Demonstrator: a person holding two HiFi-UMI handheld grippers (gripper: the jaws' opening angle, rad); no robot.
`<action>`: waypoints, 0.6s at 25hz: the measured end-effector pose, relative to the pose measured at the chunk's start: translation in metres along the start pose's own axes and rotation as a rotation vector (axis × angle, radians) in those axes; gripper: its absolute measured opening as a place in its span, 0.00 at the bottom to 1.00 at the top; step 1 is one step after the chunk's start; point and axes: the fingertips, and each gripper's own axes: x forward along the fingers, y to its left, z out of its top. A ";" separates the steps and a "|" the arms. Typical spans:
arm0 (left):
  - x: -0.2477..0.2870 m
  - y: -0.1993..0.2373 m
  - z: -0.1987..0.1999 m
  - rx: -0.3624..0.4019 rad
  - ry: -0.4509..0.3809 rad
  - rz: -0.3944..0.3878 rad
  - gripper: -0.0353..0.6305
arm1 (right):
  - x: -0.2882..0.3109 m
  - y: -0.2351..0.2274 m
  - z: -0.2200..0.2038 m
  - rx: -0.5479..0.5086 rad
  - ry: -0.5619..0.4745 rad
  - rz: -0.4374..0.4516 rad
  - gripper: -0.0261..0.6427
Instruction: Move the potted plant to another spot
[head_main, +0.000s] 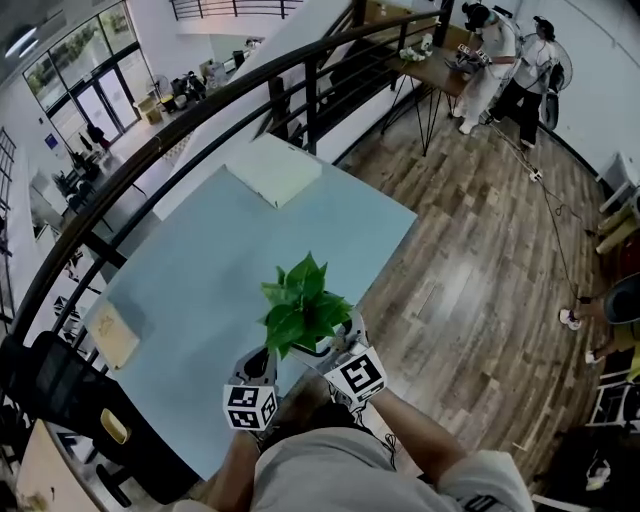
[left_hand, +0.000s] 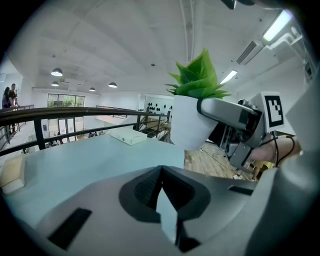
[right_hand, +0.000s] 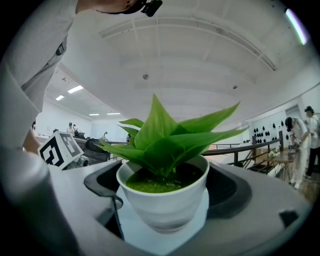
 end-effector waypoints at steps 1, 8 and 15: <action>0.008 -0.008 0.001 0.000 0.002 0.000 0.07 | -0.007 -0.009 -0.002 0.002 0.001 -0.001 0.82; 0.047 -0.059 0.000 0.000 0.034 -0.017 0.07 | -0.045 -0.053 -0.012 0.013 0.005 0.002 0.82; 0.067 -0.076 -0.003 0.011 0.063 -0.022 0.07 | -0.062 -0.076 -0.023 0.045 0.002 -0.011 0.82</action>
